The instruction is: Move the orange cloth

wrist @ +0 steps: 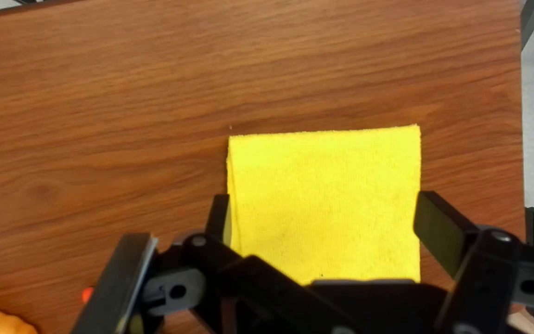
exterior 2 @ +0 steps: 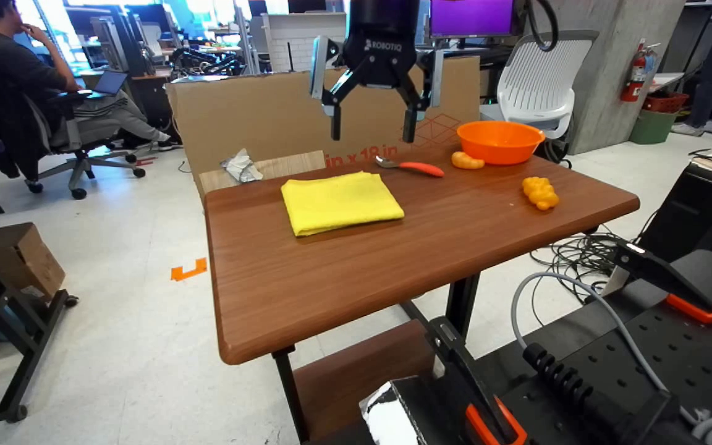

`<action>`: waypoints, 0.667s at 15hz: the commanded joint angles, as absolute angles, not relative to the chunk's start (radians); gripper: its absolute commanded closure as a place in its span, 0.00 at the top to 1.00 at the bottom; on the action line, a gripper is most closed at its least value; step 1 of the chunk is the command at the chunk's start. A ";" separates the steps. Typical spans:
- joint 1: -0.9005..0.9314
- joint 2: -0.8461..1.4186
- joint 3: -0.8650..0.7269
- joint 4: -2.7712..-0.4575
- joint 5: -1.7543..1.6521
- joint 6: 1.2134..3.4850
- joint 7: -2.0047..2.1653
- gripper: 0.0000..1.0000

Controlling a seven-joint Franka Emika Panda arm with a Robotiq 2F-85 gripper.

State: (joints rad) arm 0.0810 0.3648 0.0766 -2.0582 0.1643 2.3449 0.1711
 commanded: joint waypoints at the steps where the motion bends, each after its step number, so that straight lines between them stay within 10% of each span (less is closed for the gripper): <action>1: 0.108 0.487 0.079 -1.937 0.174 2.362 0.225 1.00; 10: 0.169 0.689 0.046 -1.775 0.136 2.424 0.321 1.00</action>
State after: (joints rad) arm 0.1351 0.6253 0.0729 -1.8323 0.1592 2.3810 0.2798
